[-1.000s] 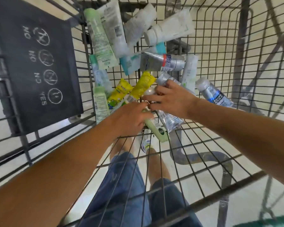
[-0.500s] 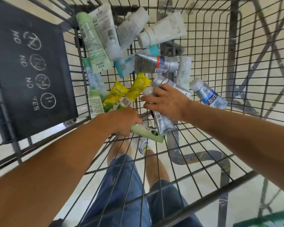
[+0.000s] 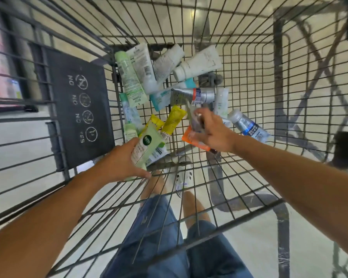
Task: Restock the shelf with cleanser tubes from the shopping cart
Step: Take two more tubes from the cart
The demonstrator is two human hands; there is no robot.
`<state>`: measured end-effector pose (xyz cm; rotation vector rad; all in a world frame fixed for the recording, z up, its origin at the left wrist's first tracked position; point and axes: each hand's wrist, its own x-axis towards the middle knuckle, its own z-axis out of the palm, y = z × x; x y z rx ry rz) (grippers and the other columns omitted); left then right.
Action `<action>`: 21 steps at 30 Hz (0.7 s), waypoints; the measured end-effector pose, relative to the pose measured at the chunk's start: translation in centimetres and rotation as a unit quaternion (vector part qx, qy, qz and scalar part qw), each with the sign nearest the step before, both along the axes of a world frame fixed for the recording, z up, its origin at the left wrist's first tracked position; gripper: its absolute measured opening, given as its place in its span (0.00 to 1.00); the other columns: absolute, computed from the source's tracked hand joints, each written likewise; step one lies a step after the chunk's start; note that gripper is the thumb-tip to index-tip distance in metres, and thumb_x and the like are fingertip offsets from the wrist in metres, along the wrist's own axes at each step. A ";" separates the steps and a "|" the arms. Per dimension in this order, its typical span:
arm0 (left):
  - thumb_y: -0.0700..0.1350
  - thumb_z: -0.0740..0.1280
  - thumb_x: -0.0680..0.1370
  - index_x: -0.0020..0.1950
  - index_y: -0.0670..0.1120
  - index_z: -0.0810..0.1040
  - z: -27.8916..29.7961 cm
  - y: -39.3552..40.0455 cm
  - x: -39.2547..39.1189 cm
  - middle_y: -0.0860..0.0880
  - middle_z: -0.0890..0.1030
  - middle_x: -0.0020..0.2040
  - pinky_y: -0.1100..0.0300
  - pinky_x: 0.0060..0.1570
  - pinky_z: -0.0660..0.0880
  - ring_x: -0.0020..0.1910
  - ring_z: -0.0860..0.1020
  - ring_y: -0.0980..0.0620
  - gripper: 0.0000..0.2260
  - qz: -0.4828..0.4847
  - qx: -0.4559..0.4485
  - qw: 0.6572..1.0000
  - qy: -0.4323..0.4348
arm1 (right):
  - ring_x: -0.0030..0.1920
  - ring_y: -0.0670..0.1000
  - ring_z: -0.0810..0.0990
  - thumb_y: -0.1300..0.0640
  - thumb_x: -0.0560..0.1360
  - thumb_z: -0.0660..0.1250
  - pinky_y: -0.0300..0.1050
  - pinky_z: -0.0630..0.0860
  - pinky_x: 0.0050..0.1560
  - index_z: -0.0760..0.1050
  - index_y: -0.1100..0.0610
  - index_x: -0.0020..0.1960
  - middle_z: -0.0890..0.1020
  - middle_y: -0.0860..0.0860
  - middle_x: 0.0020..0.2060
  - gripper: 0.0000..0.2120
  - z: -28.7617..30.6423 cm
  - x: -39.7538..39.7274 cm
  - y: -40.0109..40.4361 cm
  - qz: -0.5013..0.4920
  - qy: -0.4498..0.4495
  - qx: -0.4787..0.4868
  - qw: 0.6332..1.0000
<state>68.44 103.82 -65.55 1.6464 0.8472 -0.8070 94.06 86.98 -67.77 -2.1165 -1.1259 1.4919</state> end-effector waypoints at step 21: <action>0.38 0.77 0.71 0.57 0.51 0.74 25.8 -3.0 6.9 0.55 0.82 0.47 0.62 0.40 0.79 0.43 0.81 0.61 0.20 0.463 0.039 0.867 -0.181 | 0.41 0.58 0.82 0.68 0.78 0.62 0.54 0.81 0.43 0.65 0.60 0.65 0.83 0.61 0.46 0.17 29.8 -0.9 3.6 -0.347 0.378 0.126 0.849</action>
